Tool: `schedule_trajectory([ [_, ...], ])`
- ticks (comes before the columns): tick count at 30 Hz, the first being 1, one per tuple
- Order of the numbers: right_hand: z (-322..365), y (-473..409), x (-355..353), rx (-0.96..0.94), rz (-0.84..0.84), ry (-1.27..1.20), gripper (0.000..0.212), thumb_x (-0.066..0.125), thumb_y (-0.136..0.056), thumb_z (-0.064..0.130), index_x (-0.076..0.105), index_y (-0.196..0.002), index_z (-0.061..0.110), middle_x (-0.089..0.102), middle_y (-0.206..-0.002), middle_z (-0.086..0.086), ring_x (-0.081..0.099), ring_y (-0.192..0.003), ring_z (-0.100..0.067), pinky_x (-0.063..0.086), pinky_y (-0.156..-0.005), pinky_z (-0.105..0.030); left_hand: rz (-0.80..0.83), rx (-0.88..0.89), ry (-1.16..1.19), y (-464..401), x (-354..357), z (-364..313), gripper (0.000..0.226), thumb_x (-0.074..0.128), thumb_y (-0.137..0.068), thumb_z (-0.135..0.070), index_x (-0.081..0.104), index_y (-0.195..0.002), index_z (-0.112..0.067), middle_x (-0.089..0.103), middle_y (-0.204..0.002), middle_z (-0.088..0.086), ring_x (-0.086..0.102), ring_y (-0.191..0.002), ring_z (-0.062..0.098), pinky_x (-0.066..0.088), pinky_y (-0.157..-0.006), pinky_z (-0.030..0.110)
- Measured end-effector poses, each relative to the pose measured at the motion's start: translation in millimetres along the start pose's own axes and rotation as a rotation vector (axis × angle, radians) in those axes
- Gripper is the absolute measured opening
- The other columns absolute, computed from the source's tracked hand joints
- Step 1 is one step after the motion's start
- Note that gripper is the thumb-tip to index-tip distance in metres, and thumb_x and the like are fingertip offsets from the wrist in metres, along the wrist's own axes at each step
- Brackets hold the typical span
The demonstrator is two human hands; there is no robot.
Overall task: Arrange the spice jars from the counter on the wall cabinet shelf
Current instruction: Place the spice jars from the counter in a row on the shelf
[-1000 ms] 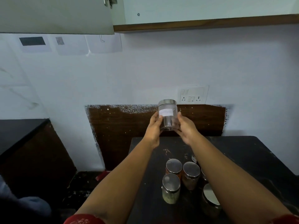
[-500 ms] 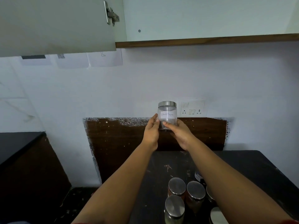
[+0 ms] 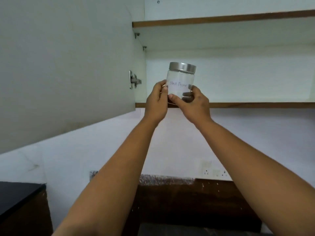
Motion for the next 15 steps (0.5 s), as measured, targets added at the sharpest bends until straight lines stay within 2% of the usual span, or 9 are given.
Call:
schedule_trajectory([
  [3, -1.8, -41.6, 10.2, 0.048, 0.034, 0.072, 0.089, 0.079, -0.068, 0.057, 0.046, -0.138, 0.014, 0.058, -0.119, 0.002, 0.061, -0.1, -0.013, 0.051, -0.08, -0.023, 0.012, 0.033, -0.25, -43.4, -14.4, 16.6, 0.028, 0.045, -0.1, -0.028, 0.062, -0.119, -0.016, 0.068, -0.113, -0.001, 0.062, -0.105, 0.015, 0.051, -0.093, 0.034],
  [5, -11.6, -62.6, 18.5, 0.058, 0.06, 0.176, 0.088, 0.083, -0.066, 0.05, 0.045, -0.135, 0.009, 0.058, -0.121, -0.004, 0.061, -0.106, -0.021, 0.05, -0.082, -0.028, 0.005, 0.051, -0.508, -46.3, -22.7, 49.6, 0.032, 0.046, -0.098, -0.036, 0.066, -0.111, -0.015, 0.069, -0.111, 0.001, 0.062, -0.105, 0.021, 0.046, -0.094, 0.034],
  [7, -25.2, -83.0, 30.6, 0.104, 0.123, 0.343, 0.086, 0.084, -0.069, 0.044, 0.039, -0.131, 0.006, 0.056, -0.126, -0.012, 0.057, -0.113, -0.029, 0.046, -0.082, -0.031, -0.004, 0.213, -0.799, -39.9, -23.5, 84.7, 0.044, 0.039, -0.094, -0.046, 0.069, -0.103, -0.015, 0.071, -0.101, 0.002, 0.063, -0.096, 0.026, 0.039, -0.092, 0.035],
  [9, -36.4, -96.6, 43.4, 0.189, 0.215, 0.439, 0.089, 0.082, -0.073, 0.043, 0.029, -0.134, 0.004, 0.052, -0.131, -0.016, 0.054, -0.119, -0.032, 0.045, -0.086, -0.034, -0.084, 0.295, -0.835, -32.6, -24.1, 102.3, 0.044, 0.042, -0.091, -0.053, 0.069, -0.093, -0.018, 0.069, -0.086, -0.005, 0.06, -0.084, 0.021, 0.037, -0.087, 0.033],
  [11, -42.1, -112.4, 58.3, 0.257, 0.298, 0.476, 0.098, 0.081, -0.074, 0.043, 0.021, -0.14, 0.003, 0.049, -0.136, -0.017, 0.051, -0.123, -0.031, 0.044, -0.093, -0.035, -0.152, 0.301, -0.797, -38.1, -23.7, 106.8, 0.042, 0.045, -0.09, -0.058, 0.068, -0.085, -0.023, 0.066, -0.078, -0.011, 0.056, -0.079, 0.013, 0.03, -0.083, 0.025],
  [13, -43.2, -126.8, 78.4, 0.302, 0.412, 0.498, 0.107, 0.078, -0.077, 0.044, 0.009, -0.147, 0.001, 0.042, -0.143, -0.018, 0.046, -0.13, -0.032, 0.04, -0.103, -0.037, -0.188, 0.333, -0.804, -42.2, -23.8, 110.3, 0.042, 0.045, -0.09, -0.06, 0.066, -0.084, -0.024, 0.064, -0.078, -0.013, 0.054, -0.08, 0.011, 0.025, -0.085, 0.022],
  [15, -45.4, -138.1, 97.6, 0.315, 0.507, 0.503, 0.107, 0.076, -0.079, 0.046, 0.008, -0.149, 0.002, 0.04, -0.145, -0.018, 0.044, -0.13, -0.033, 0.038, -0.108, -0.041, -0.199, 0.374, -0.823, -40.3, -21.7, 115.8, 0.041, 0.044, -0.091, -0.06, 0.064, -0.087, -0.024, 0.062, -0.081, -0.014, 0.052, -0.082, 0.01, 0.029, -0.091, 0.024],
])
Point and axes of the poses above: each hand's wrist, its own y-axis away from the middle knuckle, its own x-axis out of the palm, z = x × y, the point moved 3 cm from there along -y, towards the middle knuckle
